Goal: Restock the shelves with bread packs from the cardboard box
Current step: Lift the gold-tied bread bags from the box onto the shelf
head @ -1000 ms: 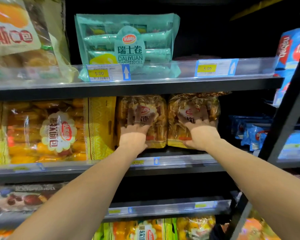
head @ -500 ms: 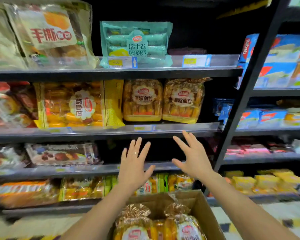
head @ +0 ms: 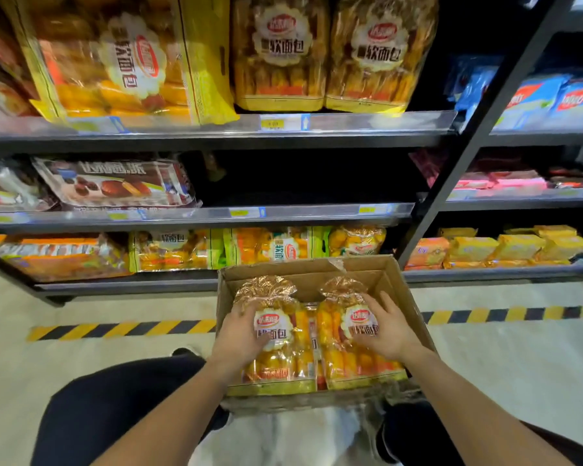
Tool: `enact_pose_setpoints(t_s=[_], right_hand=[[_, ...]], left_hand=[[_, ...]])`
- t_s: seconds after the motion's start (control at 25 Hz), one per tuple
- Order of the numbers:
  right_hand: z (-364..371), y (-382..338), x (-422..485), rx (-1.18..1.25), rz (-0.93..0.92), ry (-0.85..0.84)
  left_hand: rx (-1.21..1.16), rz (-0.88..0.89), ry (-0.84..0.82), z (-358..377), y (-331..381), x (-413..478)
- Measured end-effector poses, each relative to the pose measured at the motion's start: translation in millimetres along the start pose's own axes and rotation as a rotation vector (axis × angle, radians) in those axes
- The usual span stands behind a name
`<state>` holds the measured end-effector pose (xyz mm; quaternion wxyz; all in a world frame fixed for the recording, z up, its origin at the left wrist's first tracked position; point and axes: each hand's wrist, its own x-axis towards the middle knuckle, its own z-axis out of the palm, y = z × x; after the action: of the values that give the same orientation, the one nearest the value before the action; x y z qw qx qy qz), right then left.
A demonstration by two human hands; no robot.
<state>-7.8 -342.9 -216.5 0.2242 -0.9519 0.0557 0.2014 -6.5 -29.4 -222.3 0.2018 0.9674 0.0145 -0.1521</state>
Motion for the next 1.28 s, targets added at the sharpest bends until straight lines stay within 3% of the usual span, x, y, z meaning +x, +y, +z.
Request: enact_pose_setpoints(t_s=[0.24, 0.48, 0.68, 0.92, 1.28], right_hand=[[28.6, 33.6, 21.7, 0.066, 0.186, -0.189], [40.2, 54.1, 35.3, 0.216, 0.176, -0.327], [37.6, 53.2, 26.1, 0.196, 0.115, -0.233], [31.8, 48.8, 16.1, 0.174, 0.152, -0.171], [5.6, 14.6, -19.7, -0.142, 0.046, 0.137]], left_hand=[[-0.104, -0.221, -0.244, 29.2, -11.5, 13.4], [-0.164, -0.21, -0.28, 37.3, -23.9, 30.2], [-0.252, -0.106, -0.173, 45.5, -27.2, 23.7], [-0.298, -0.114, -0.19, 47.0, -25.6, 10.3], [-0.15, -0.024, -0.06, 24.4, -5.9, -17.8]])
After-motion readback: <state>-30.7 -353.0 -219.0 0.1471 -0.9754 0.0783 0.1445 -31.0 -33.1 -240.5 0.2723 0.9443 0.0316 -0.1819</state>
